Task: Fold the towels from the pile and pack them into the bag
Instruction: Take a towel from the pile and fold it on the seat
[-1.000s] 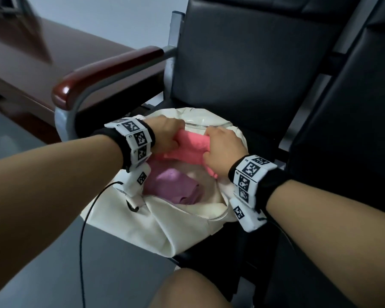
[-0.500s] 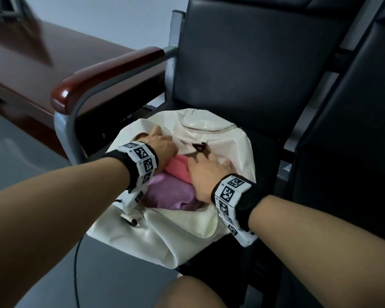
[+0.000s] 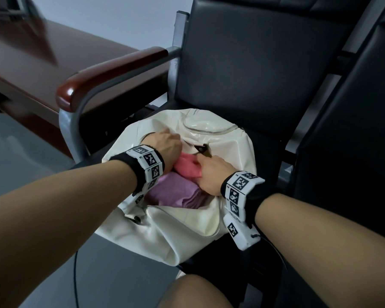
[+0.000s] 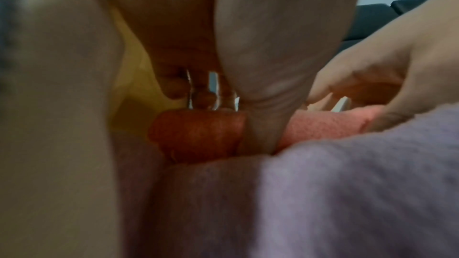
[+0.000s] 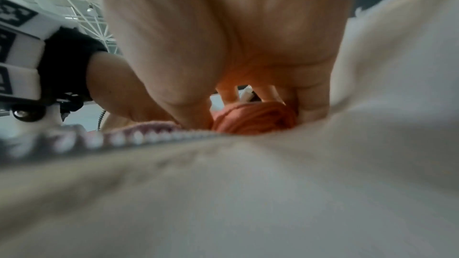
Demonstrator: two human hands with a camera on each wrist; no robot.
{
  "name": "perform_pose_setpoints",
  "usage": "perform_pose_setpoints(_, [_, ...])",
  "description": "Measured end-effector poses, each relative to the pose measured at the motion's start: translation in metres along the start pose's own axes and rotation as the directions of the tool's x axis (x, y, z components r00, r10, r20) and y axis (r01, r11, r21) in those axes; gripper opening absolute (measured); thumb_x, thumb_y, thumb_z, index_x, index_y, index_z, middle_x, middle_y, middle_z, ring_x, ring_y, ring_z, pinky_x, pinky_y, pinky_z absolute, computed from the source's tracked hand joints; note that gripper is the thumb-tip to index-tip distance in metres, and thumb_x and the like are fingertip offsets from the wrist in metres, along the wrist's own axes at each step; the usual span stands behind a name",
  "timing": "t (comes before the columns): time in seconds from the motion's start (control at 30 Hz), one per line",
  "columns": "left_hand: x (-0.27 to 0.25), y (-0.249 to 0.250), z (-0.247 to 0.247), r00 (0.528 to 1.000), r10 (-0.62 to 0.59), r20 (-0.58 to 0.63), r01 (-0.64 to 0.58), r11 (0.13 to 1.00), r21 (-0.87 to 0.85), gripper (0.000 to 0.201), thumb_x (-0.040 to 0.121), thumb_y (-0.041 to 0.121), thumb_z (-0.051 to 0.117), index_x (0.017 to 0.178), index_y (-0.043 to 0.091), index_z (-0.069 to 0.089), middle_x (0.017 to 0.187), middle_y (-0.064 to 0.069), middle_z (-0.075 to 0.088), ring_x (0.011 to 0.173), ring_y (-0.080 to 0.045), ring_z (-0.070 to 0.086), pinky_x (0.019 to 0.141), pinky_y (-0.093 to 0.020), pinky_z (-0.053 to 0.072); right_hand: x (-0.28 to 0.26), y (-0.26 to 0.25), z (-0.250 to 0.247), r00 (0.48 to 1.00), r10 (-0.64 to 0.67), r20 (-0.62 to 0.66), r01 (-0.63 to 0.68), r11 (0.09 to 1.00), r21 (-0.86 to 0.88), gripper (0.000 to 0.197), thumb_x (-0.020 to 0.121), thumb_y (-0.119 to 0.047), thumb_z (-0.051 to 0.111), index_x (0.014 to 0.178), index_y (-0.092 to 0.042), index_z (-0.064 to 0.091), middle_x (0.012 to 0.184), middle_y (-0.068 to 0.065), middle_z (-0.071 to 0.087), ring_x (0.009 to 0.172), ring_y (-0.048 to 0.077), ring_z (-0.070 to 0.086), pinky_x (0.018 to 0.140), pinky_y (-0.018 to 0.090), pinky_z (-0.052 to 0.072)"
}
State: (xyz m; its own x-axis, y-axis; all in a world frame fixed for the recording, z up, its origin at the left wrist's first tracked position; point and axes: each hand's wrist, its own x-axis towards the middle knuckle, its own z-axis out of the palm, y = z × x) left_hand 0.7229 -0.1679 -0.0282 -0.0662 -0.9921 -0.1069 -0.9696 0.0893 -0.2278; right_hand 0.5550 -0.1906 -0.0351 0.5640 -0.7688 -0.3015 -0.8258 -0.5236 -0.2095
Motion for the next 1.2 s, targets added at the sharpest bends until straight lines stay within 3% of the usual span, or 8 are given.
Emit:
perform_pose_setpoints(0.07, [-0.002, 0.007, -0.004, 0.999, -0.026, -0.025, 0.026, 1.0, 0.013, 0.018, 0.099, 0.015, 0.05, 0.101, 0.02, 0.067, 0.103, 0.002, 0.064, 0.094, -0.022, 0.065, 0.068, -0.031, 0.044, 0.001, 0.0, -0.001, 1.0, 0.017, -0.012, -0.017, 1.0, 0.002, 0.046, 0.09, -0.024, 0.059, 0.132, -0.015, 0.041, 0.126, 0.018, 0.052, 0.112, 0.04, 0.057, 0.083, 0.039, 0.043])
perform_pose_setpoints(0.13, [-0.001, 0.01, -0.004, 0.998, -0.035, -0.043, 0.036, 0.999, 0.017, 0.017, 0.101, 0.016, 0.05, 0.102, 0.019, 0.067, 0.099, -0.001, 0.067, 0.088, -0.024, 0.068, 0.065, -0.032, 0.046, 0.001, -0.001, -0.003, 0.998, 0.026, -0.048, -0.027, 1.0, -0.009, 0.048, 0.091, -0.022, 0.06, 0.133, -0.011, 0.04, 0.129, 0.02, 0.048, 0.115, 0.041, 0.055, 0.084, 0.04, 0.043])
perform_pose_setpoints(0.27, [0.006, 0.007, 0.0, 0.994, -0.059, -0.088, 0.053, 0.997, -0.059, 0.026, 0.105, 0.017, 0.044, 0.111, 0.016, 0.069, 0.104, -0.003, 0.063, 0.097, -0.027, 0.066, 0.081, -0.037, 0.054, 0.006, -0.003, -0.005, 0.984, 0.052, -0.17, -0.059, 0.997, -0.042, 0.048, 0.093, -0.021, 0.06, 0.135, -0.01, 0.041, 0.134, 0.02, 0.043, 0.12, 0.045, 0.052, 0.095, 0.049, 0.048])
perform_pose_setpoints(0.4, [0.007, 0.003, 0.004, 0.996, -0.015, 0.084, 0.016, 1.0, -0.016, 0.026, 0.1, 0.018, 0.052, 0.121, 0.02, 0.068, 0.117, -0.002, 0.066, 0.108, -0.028, 0.066, 0.091, -0.042, 0.056, 0.001, -0.001, -0.001, 0.998, -0.02, -0.052, 0.014, 0.993, -0.113, 0.059, 0.088, -0.022, 0.059, 0.144, -0.023, 0.04, 0.133, 0.013, 0.043, 0.121, 0.04, 0.046, 0.102, 0.049, 0.042])
perform_pose_setpoints(0.6, [-0.004, 0.004, -0.009, 0.992, -0.027, 0.126, 0.016, 0.996, 0.088, 0.026, 0.099, 0.025, 0.059, 0.12, 0.038, 0.065, 0.111, 0.005, 0.07, 0.097, -0.024, 0.07, 0.072, -0.035, 0.054, -0.011, -0.005, -0.007, 0.997, -0.08, -0.009, 0.078, 0.989, -0.128, 0.05, 0.089, -0.014, 0.058, 0.138, -0.017, 0.049, 0.13, 0.013, 0.046, 0.122, 0.036, 0.05, 0.101, 0.043, 0.046])
perform_pose_setpoints(0.73, [-0.017, 0.005, -0.017, 0.987, -0.041, 0.153, 0.031, 0.997, 0.069, 0.021, 0.098, 0.025, 0.059, 0.111, 0.038, 0.069, 0.108, 0.003, 0.069, 0.094, -0.026, 0.068, 0.074, -0.038, 0.055, -0.017, -0.013, -0.013, 0.992, -0.122, -0.01, 0.118, 0.975, -0.191, 0.035, 0.092, -0.009, 0.055, 0.127, -0.011, 0.06, 0.127, 0.014, 0.058, 0.115, 0.032, 0.059, 0.087, 0.036, 0.047])
perform_pose_setpoints(1.03, [-0.04, 0.005, -0.019, 0.988, -0.008, 0.154, 0.014, 0.999, -0.035, 0.026, 0.096, 0.014, 0.053, 0.104, 0.032, 0.071, 0.106, 0.003, 0.07, 0.095, -0.023, 0.068, 0.085, -0.041, 0.059, -0.03, -0.019, -0.016, 0.987, -0.135, 0.084, 0.15, 0.968, -0.2, 0.033, 0.097, -0.009, 0.049, 0.126, -0.004, 0.063, 0.124, 0.015, 0.065, 0.112, 0.032, 0.062, 0.097, 0.037, 0.052])
perform_pose_setpoints(1.2, [-0.051, 0.003, -0.02, 0.976, -0.014, 0.217, 0.028, 0.998, -0.058, 0.029, 0.094, 0.013, 0.053, 0.107, 0.032, 0.07, 0.108, 0.003, 0.071, 0.1, -0.025, 0.067, 0.089, -0.04, 0.057, -0.037, -0.024, -0.018, 0.983, -0.132, 0.13, 0.15, 0.978, -0.141, 0.035, 0.094, -0.002, 0.046, 0.123, -0.004, 0.065, 0.117, 0.014, 0.065, 0.105, 0.031, 0.062, 0.085, 0.032, 0.05])
